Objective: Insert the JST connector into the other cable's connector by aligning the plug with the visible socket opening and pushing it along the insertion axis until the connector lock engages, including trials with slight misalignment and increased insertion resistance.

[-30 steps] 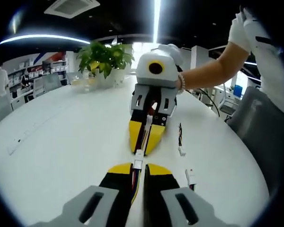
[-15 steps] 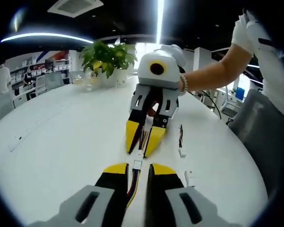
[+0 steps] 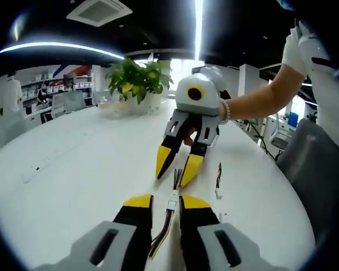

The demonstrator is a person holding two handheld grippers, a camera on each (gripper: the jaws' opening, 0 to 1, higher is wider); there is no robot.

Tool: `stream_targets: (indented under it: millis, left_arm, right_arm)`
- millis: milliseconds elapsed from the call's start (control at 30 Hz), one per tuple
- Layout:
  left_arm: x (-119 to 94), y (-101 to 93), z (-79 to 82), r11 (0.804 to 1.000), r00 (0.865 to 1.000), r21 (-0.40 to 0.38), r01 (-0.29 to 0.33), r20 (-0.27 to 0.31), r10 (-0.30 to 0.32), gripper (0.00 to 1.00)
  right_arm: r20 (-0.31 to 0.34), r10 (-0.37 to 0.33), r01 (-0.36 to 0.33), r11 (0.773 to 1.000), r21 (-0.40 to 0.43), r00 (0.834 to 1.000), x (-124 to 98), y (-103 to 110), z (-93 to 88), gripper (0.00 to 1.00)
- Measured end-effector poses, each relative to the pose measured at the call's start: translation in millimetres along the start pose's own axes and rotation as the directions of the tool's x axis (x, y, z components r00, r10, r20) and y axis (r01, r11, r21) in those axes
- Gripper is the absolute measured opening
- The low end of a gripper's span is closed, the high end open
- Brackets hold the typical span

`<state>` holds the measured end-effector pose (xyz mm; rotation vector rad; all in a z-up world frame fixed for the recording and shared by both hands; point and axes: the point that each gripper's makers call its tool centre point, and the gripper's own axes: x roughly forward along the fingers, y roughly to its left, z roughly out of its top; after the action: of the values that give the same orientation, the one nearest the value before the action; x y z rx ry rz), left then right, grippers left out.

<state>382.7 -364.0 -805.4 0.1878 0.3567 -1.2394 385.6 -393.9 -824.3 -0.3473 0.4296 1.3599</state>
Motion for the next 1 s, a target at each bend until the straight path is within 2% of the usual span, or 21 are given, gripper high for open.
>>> stream_targets:
  millis: [233, 367, 500, 600, 800, 1000]
  left_arm:
    - [-13, -3.9, 12.7, 0.999, 0.998, -0.003, -0.035, 0.048, 0.035, 0.12]
    - [-20, -10.1, 14.3, 0.999, 0.998, 0.003, -0.048, 0.049, 0.048, 0.12]
    - [-28, -11.9, 22.1, 0.997, 0.994, 0.002, -0.076, 0.074, 0.076, 0.12]
    - [-32, -16.0, 26.2, 0.997, 0.993, 0.007, -0.083, 0.081, 0.082, 0.12]
    - [-37, -25.8, 34.8, 0.995, 0.991, 0.019, -0.101, 0.094, 0.099, 0.12]
    - [-38, -39.4, 33.5, 0.994, 0.99, 0.034, -0.103, 0.099, 0.099, 0.11]
  right_arm:
    - [0.01, -0.022, 0.022, 1.0, -0.005, 1.0, -12, 2, 6.3, 0.17]
    - [0.02, -0.034, 0.034, 0.999, -0.014, 0.999, -19, 5, 11.4, 0.17]
    - [0.03, -0.05, 0.051, 0.998, -0.023, 0.998, -27, 5, 15.4, 0.17]
    - [0.052, -0.061, 0.062, 0.998, -0.005, 0.997, -31, 10, 18.2, 0.16]
    - [0.056, -0.077, 0.077, 0.997, 0.004, 0.995, -39, 24, 19.0, 0.15]
    - [0.05, -0.078, 0.078, 0.997, 0.006, 0.996, -43, 38, 16.5, 0.15]
